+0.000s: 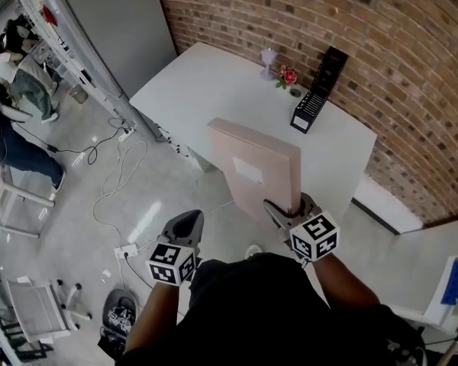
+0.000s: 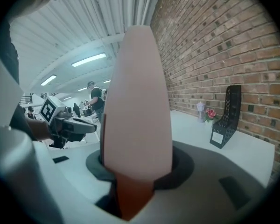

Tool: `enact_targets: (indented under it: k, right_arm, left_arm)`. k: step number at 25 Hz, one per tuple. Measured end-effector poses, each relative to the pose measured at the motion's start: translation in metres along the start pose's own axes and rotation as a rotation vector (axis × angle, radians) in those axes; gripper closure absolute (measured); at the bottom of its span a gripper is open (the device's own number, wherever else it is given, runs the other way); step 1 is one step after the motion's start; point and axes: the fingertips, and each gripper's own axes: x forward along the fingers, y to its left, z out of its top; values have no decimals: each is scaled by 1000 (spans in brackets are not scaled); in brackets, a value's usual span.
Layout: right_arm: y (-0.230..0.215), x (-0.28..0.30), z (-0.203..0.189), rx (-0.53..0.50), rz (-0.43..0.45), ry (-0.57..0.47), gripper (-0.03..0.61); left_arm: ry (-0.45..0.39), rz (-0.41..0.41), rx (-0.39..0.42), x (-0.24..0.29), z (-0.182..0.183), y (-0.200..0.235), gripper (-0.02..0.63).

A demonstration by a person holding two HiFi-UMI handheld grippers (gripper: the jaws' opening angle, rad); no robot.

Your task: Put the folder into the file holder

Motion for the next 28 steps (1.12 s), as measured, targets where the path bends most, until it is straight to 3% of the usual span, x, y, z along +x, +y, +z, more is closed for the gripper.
enact_targets:
  k: [7, 16, 25, 28]
  right_arm:
    - [-51, -25, -10, 77, -128, -10, 402]
    - [-115, -57, -16, 197, -396, -54, 402]
    - [-158, -22, 7, 328, -606, -83, 402]
    - [-173, -7, 24, 335, -670, -99, 402]
  left_arm:
    - [56, -127, 47, 68, 24, -13, 607]
    - [91, -348, 174, 154, 63, -37, 607]
    - [134, -505, 246, 239, 109, 10, 607]
    - [113, -547, 261, 266, 134, 32, 607]
